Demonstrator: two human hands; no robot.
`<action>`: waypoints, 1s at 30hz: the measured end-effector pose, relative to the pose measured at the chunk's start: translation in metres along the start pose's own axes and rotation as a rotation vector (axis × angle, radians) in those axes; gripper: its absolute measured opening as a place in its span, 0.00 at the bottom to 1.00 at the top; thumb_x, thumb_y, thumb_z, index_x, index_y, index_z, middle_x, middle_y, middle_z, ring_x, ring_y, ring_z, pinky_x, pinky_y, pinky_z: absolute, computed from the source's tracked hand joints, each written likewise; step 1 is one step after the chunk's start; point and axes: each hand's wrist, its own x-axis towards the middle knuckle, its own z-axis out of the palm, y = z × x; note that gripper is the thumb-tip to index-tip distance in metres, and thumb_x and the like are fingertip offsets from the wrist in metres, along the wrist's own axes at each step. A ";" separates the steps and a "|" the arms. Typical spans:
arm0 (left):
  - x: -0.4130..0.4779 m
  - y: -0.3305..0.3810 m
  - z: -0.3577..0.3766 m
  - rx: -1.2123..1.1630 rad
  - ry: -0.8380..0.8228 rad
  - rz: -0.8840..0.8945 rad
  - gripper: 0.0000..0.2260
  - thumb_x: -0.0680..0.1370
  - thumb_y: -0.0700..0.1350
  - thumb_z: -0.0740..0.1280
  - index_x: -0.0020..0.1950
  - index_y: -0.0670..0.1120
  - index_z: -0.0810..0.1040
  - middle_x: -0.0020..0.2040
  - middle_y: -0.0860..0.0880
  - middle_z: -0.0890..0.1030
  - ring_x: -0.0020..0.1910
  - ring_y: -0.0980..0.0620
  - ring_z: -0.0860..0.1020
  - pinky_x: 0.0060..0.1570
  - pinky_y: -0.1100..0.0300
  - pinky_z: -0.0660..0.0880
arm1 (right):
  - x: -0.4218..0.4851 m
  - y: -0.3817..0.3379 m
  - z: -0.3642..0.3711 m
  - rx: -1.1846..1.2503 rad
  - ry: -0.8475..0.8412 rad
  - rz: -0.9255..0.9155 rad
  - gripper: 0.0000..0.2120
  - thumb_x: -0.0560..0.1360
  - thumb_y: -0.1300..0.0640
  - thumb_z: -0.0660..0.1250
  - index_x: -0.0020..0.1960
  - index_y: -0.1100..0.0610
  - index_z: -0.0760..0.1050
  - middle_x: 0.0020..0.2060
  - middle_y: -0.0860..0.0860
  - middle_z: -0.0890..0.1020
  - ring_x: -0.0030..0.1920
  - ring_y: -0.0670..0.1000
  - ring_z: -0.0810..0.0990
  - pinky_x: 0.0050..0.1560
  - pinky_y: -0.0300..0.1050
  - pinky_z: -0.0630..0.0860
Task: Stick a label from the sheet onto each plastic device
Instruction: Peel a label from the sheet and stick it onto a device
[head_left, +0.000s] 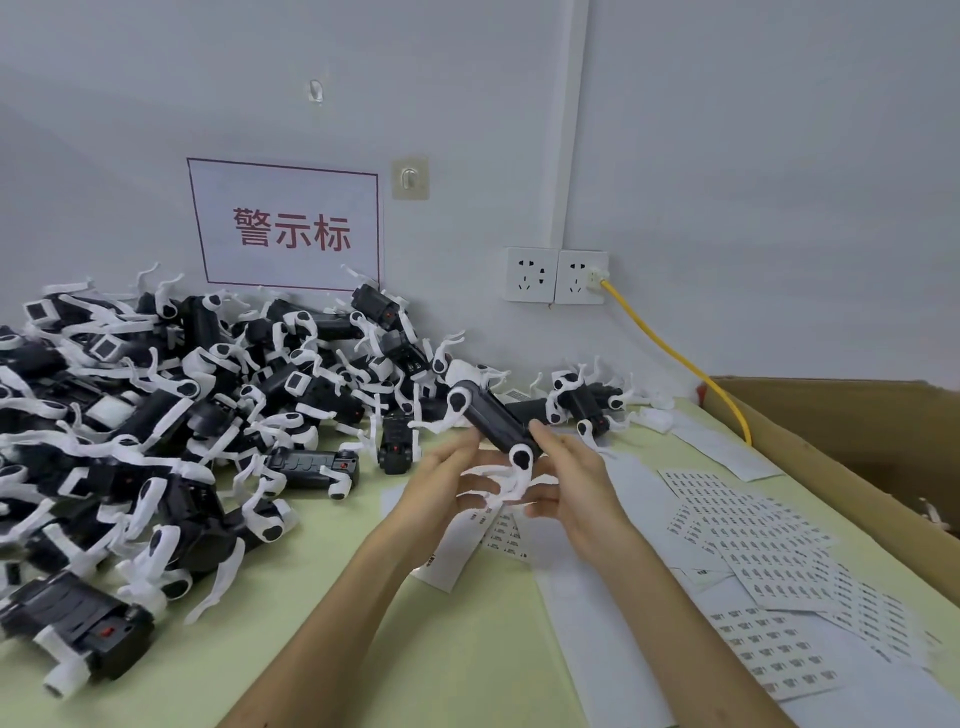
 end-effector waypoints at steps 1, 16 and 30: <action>0.001 -0.001 -0.002 0.009 0.012 0.006 0.12 0.85 0.47 0.61 0.59 0.43 0.82 0.48 0.47 0.85 0.35 0.53 0.77 0.36 0.63 0.74 | 0.000 0.000 0.000 -0.012 0.010 -0.011 0.12 0.79 0.50 0.69 0.53 0.59 0.77 0.30 0.54 0.80 0.28 0.56 0.81 0.24 0.41 0.74; 0.000 -0.003 0.000 -0.052 0.068 -0.056 0.24 0.86 0.60 0.51 0.63 0.48 0.81 0.56 0.49 0.87 0.56 0.49 0.85 0.53 0.56 0.77 | 0.003 0.011 0.006 -0.344 -0.033 -0.289 0.05 0.73 0.51 0.75 0.48 0.49 0.82 0.41 0.44 0.82 0.40 0.40 0.77 0.44 0.36 0.74; -0.010 -0.003 0.005 0.019 -0.200 -0.007 0.18 0.79 0.58 0.66 0.57 0.46 0.86 0.54 0.42 0.85 0.49 0.43 0.82 0.57 0.45 0.75 | -0.003 0.000 0.003 0.043 -0.132 -0.127 0.19 0.70 0.43 0.73 0.49 0.57 0.75 0.41 0.50 0.81 0.41 0.46 0.81 0.40 0.42 0.75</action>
